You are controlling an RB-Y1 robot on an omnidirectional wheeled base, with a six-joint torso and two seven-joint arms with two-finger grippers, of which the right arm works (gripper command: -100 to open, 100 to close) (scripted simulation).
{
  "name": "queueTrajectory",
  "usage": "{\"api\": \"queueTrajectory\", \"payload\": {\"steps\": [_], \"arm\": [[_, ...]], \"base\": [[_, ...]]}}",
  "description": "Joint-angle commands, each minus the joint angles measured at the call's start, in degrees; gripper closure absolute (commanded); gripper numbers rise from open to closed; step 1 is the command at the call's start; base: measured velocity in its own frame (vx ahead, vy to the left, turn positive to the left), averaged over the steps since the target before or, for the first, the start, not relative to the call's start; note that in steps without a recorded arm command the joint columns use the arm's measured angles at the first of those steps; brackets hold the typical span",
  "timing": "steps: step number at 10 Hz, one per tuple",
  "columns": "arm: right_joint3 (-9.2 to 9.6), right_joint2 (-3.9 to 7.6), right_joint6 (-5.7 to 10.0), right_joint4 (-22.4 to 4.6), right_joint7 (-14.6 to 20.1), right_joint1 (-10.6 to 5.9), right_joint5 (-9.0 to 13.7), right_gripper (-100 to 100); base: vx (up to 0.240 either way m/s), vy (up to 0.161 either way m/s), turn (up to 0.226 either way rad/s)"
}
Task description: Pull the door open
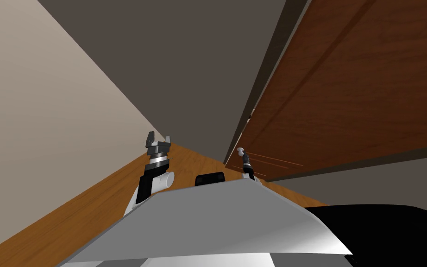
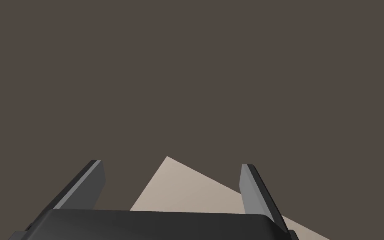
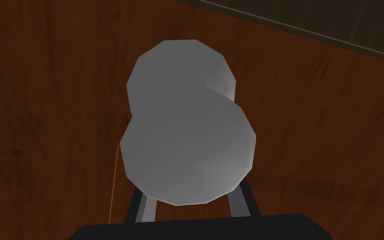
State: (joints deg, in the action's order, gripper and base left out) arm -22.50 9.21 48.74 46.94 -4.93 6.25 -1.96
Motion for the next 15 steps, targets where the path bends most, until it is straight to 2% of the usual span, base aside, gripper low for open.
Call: {"api": "queueTrajectory", "payload": {"steps": [1, 4, 5, 6, 7, 9, 10, 13, 14, 15], "arm": [[1.05, -0.12, 0.57, -0.93, 2.86, -0.9, 1.16, 100], [1.99, 0.35, 0.5, -1.47, 7.33, -1.27, 3.53, 100], [1.99, 0.35, 0.5, -1.47, 7.81, -1.27, 3.53, 100], [2.46, 0.58, 0.47, -1.74, 9.94, -1.45, 4.72, 100], [2.46, 0.58, 0.47, -1.74, 10.19, -1.45, 4.72, 100], [3.41, 1.04, 0.4, -2.28, 13.98, -1.82, 7.09, 100], [3.41, 1.04, 0.4, -2.28, 14.97, -1.82, 7.09, 100], [4.35, 1.49, 0.33, -2.82, 19.54, -2.19, 9.46, 100], [4.35, 1.49, 0.33, -2.82, 19.74, -2.19, 9.46, 100], [4.82, 1.72, 0.3, -3.09, 22.01, -2.37, 10.64, 100]], "base": [[-0.046, -0.006, 0.042], [-0.064, -0.012, 0.086], [-0.041, -0.013, 0.035], [-0.04, -0.007, 0.054], [-0.036, 0.004, 0.026], [-0.058, -0.003, 0.094], [-0.059, -0.013, 0.029], [-0.048, -0.008, 0.061], [-0.038, -0.004, 0.045], [-0.05, 0.003, 0.077]]}}
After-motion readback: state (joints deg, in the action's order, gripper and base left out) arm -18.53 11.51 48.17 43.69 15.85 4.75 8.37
